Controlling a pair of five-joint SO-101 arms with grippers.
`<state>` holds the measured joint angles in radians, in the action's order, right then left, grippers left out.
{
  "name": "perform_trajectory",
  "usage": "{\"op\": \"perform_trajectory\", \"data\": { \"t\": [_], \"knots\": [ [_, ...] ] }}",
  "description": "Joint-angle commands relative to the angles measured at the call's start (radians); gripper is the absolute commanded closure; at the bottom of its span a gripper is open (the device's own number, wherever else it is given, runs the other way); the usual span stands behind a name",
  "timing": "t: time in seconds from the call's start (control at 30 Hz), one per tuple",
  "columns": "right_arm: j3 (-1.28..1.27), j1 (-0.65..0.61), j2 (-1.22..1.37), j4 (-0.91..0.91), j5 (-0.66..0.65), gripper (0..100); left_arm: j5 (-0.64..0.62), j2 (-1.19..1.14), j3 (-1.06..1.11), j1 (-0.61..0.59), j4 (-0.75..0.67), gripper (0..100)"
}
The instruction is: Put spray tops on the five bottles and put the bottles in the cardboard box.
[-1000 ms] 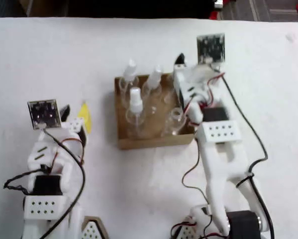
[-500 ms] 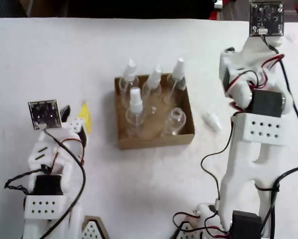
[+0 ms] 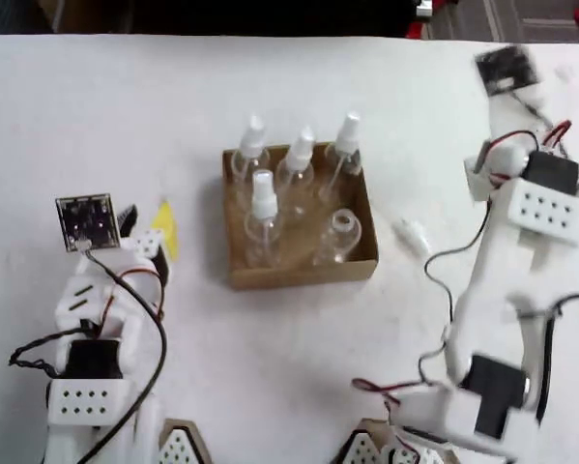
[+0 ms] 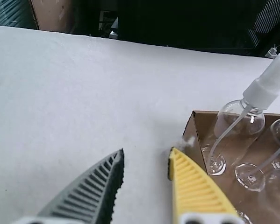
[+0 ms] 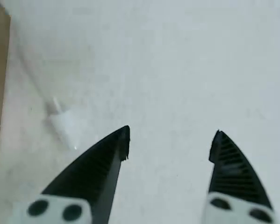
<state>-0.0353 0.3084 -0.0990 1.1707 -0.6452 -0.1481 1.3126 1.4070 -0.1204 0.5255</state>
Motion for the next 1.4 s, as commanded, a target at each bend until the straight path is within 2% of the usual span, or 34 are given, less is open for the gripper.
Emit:
{"op": "perform_trajectory", "data": {
  "t": [0.0, 0.53, 0.7, 0.93, 1.2, 1.37],
  "knots": [
    [0.012, -0.019, 0.11, 0.079, -0.189, 74.8, 0.02, 0.022, -0.006, -0.002, -0.025, 85],
    [-0.037, -0.082, 0.213, 0.14, -0.199, 74.8, 0.051, 0.022, -0.005, -0.001, -0.026, 85],
    [-0.164, -0.093, 0.209, 0.031, -0.199, 74.8, 0.051, 0.022, -0.006, -0.001, -0.026, 85],
    [-0.242, -0.142, 0.22, -0.007, -0.199, 74.8, 0.051, 0.022, -0.008, -0.001, -0.026, 85],
    [-0.405, -0.15, 0.223, -0.245, -0.198, 74.8, 0.051, 0.022, -0.008, -0.001, -0.026, 85],
    [-0.422, -0.15, 0.223, -0.275, -0.196, 74.8, 0.051, 0.022, -0.008, -0.001, -0.026, 85]
  ]
}}
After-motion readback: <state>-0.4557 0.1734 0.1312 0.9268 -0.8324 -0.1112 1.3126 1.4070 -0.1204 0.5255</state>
